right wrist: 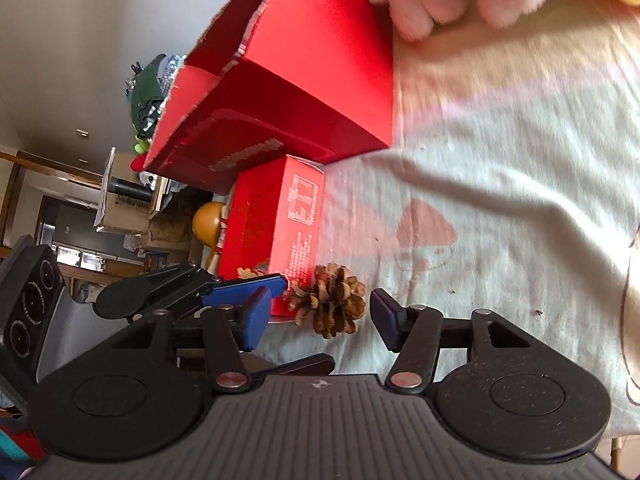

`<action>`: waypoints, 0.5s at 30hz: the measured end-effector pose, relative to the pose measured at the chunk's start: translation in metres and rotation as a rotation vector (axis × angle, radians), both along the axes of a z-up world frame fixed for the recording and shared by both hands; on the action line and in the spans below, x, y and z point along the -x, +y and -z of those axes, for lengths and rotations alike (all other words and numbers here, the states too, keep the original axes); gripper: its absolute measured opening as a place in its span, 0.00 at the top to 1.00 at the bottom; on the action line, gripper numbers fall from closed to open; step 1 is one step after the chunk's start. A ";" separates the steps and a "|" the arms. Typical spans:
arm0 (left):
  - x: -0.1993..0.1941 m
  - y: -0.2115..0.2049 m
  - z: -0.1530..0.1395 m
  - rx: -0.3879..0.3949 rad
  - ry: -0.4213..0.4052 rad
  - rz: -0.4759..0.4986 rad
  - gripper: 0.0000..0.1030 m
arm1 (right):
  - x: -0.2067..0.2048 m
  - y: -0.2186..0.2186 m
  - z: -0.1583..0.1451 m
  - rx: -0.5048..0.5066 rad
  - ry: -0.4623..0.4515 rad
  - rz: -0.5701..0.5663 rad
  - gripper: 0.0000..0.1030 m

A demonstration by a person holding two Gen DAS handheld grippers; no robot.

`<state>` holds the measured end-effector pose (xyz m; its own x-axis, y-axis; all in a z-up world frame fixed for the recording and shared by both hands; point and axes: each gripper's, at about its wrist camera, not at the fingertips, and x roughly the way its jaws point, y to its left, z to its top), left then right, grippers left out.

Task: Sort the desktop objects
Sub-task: 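Move the right gripper to the pine cone and close on it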

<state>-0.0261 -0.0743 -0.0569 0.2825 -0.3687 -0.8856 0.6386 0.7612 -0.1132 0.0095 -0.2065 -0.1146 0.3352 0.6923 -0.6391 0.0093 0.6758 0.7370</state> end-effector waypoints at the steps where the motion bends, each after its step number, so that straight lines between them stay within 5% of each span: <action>1: 0.000 -0.002 0.002 -0.007 -0.008 0.001 0.33 | -0.001 -0.001 0.003 -0.002 0.007 -0.002 0.43; 4: 0.002 -0.007 0.007 -0.034 -0.046 0.006 0.32 | -0.003 -0.006 0.014 -0.031 0.041 0.006 0.46; 7: 0.000 -0.011 0.010 -0.010 -0.047 0.001 0.31 | -0.002 -0.013 0.022 -0.058 0.072 0.024 0.60; 15: -0.012 -0.030 0.008 0.054 -0.056 0.030 0.33 | 0.006 -0.045 0.017 -0.035 0.063 0.095 0.63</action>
<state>-0.0143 -0.1044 -0.0648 0.3188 -0.4245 -0.8474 0.6678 0.7351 -0.1171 0.0033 -0.2511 -0.1320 0.3602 0.6817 -0.6368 0.1193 0.6434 0.7562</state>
